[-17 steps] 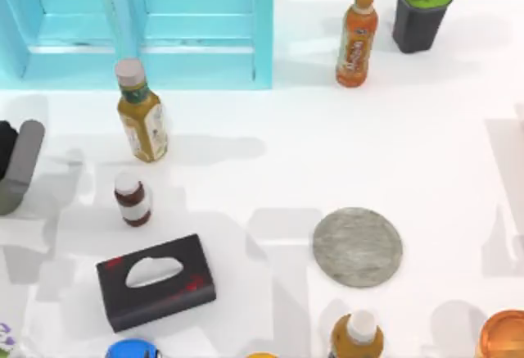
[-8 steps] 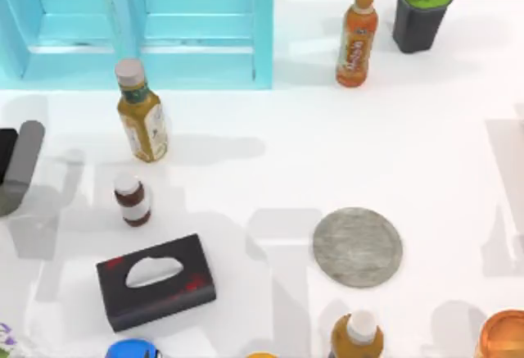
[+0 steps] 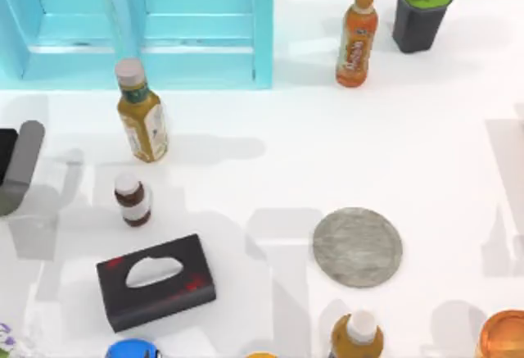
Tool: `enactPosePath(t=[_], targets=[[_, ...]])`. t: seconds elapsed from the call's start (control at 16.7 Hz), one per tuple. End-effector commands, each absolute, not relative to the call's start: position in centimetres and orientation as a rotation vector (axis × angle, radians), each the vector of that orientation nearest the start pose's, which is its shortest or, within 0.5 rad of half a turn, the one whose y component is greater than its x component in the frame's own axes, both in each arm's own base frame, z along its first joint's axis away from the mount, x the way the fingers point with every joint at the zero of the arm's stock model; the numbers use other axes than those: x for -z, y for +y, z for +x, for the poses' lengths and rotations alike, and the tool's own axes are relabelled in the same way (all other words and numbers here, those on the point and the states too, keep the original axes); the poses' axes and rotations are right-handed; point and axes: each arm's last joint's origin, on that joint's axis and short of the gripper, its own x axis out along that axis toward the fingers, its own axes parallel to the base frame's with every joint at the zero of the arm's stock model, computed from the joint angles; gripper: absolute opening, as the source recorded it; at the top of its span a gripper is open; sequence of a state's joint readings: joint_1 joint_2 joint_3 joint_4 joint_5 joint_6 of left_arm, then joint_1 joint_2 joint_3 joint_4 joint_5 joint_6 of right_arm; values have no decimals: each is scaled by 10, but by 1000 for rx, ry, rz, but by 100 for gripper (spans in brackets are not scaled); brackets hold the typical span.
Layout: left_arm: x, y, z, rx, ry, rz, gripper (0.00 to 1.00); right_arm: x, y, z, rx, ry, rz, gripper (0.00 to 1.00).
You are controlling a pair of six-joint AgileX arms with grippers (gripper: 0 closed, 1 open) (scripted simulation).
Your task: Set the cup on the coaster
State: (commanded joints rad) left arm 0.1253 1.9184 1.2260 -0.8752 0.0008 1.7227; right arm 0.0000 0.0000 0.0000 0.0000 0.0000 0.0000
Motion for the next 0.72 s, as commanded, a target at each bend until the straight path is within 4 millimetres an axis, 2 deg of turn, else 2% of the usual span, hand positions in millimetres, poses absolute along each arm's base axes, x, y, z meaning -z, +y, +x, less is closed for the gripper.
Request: enactPosePath(t=[0.12, 0.3, 0.48, 0.72], targets=[[-143, 43, 343, 1211, 1193, 1226, 0, -160, -1, 106, 0, 0, 0, 100], [-164, 35, 358, 1145, 1167, 1225, 0, -160, -1, 106, 0, 0, 0, 100], [-197, 17, 377, 1047, 1126, 1208, 0, -160, -1, 106, 0, 0, 0, 100], [-251, -22, 398, 917, 1054, 1138, 0, -160, -1, 106, 0, 0, 0, 100]])
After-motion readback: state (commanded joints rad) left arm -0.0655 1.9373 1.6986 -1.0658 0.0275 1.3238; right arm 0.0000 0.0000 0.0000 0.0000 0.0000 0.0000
